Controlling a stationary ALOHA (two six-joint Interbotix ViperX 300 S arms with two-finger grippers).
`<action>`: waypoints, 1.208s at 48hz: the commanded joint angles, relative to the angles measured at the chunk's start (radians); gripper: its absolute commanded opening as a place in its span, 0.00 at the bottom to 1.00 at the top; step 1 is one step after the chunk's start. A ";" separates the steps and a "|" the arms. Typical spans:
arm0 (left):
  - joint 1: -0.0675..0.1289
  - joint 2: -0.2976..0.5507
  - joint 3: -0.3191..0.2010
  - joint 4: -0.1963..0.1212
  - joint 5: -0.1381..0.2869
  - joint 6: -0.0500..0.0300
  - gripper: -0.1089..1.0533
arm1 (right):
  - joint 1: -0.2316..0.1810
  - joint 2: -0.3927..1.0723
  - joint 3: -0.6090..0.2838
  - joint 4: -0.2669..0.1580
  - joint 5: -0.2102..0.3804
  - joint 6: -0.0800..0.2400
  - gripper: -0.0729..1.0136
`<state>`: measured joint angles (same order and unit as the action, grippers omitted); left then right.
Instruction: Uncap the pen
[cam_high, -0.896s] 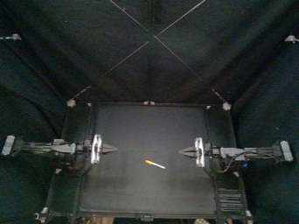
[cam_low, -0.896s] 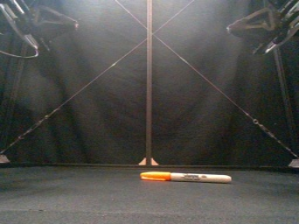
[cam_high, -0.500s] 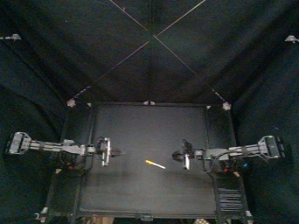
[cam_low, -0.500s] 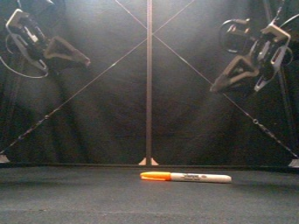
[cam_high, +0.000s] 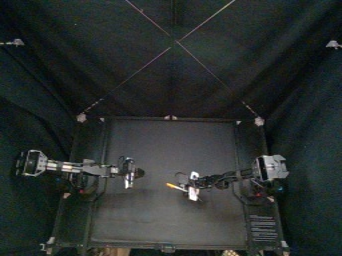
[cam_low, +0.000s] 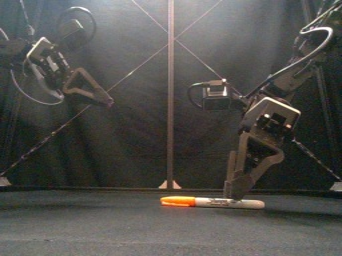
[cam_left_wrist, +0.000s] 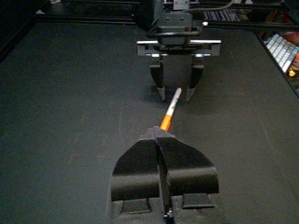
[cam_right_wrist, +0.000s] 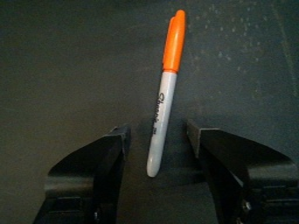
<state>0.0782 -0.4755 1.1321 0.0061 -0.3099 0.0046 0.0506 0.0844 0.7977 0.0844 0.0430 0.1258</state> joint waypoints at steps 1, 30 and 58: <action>0.002 0.032 -0.040 0.012 -0.008 0.0000 0.46 | -0.002 -0.011 -0.017 -0.003 -0.003 -0.002 0.56; 0.012 0.371 -0.299 0.034 0.161 -0.0046 0.95 | -0.156 -0.135 -0.155 -0.252 -0.012 -0.003 0.53; 0.057 0.316 -0.218 0.020 0.161 0.0015 0.46 | -0.163 -0.187 -0.014 -0.244 -0.018 -0.002 0.53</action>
<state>0.1150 -0.1197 0.8790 0.0261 -0.1549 0.0061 -0.1058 -0.0660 0.7348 -0.1641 0.0138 0.1227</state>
